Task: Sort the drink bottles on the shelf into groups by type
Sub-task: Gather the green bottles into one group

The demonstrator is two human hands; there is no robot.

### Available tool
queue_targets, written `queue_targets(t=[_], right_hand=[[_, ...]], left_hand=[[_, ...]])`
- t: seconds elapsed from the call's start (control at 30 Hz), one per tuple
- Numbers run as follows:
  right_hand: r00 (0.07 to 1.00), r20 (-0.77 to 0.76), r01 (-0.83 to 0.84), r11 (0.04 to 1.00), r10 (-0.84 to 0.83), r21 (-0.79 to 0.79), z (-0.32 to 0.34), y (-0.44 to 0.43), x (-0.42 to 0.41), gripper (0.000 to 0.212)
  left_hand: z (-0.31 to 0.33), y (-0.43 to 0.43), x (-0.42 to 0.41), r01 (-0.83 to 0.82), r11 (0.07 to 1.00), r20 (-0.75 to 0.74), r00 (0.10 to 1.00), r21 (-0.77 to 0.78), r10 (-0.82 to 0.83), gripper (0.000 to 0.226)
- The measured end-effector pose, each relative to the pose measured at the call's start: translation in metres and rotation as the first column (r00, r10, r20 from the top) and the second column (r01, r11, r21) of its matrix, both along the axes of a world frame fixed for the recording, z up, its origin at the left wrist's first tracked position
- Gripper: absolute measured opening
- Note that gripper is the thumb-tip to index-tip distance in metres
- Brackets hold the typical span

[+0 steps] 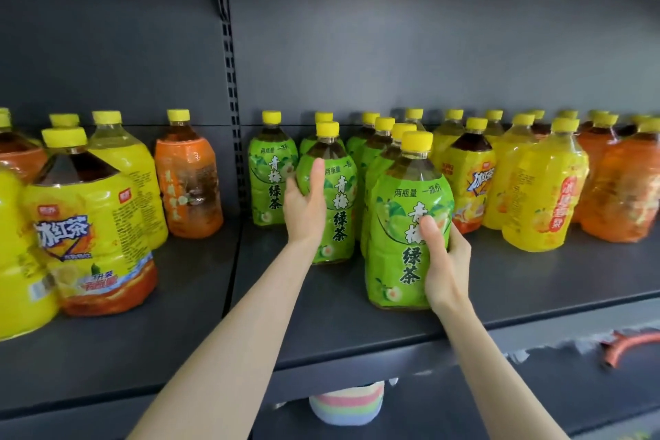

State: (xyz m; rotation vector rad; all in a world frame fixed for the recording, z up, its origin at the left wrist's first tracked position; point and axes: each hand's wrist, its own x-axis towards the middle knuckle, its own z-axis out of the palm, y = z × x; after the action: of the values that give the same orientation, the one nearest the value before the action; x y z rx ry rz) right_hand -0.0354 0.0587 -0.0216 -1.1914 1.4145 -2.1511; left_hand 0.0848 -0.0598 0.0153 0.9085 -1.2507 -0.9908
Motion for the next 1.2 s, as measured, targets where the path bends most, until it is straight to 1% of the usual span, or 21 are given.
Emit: queue_targets(t=[0.1, 0.23, 0.37, 0.47, 0.6, 0.73, 0.93, 1.2], right_hand=[[1.0, -0.004, -0.015, 1.0, 0.015, -0.012, -0.002, -0.001, -0.003, 0.05], [1.0, -0.002, -0.024, 1.0, 0.024, -0.011, -0.003, -0.001, -0.005, 0.044], [0.999, -0.009, -0.041, 0.999, 0.041, -0.017, -0.005, -0.002, -0.006, 0.042], [0.999, -0.006, -0.045, 0.999, 0.045, -0.015, -0.005, -0.001, -0.006, 0.038], [0.999, 0.006, -0.053, 0.998, 0.053, -0.014, -0.005, -0.001, -0.006, 0.037], [0.998, 0.001, -0.067, 0.997, 0.067, -0.029, -0.005, 0.0, -0.006, 0.041], [0.997, -0.01, -0.078, 0.997, 0.078, -0.026, -0.005, -0.001, -0.007, 0.043], [0.997, -0.006, -0.079, 0.996, 0.079, -0.031, -0.005, 0.0, -0.007, 0.043]], left_hand=[[-0.003, -0.007, -0.007, -0.008, 1.0, 0.01, 1.0, -0.01, 0.008, 0.079], [-0.004, -0.014, -0.013, -0.011, 1.0, 0.023, 1.0, -0.005, 0.011, 0.078], [-0.003, -0.017, -0.019, -0.004, 1.0, 0.008, 1.0, 0.008, 0.004, 0.076], [-0.002, -0.017, -0.019, -0.026, 1.0, 0.016, 1.0, 0.0, 0.026, 0.072], [-0.002, -0.014, -0.019, -0.087, 0.994, 0.034, 0.995, -0.058, 0.089, 0.063], [-0.001, -0.019, -0.023, -0.149, 0.985, 0.055, 0.987, -0.085, 0.154, 0.063], [-0.005, -0.035, -0.025, -0.149, 0.983, 0.085, 0.984, -0.108, 0.159, 0.068], [-0.004, -0.039, -0.028, -0.175, 0.979, 0.122, 0.975, -0.103, 0.187, 0.066]])
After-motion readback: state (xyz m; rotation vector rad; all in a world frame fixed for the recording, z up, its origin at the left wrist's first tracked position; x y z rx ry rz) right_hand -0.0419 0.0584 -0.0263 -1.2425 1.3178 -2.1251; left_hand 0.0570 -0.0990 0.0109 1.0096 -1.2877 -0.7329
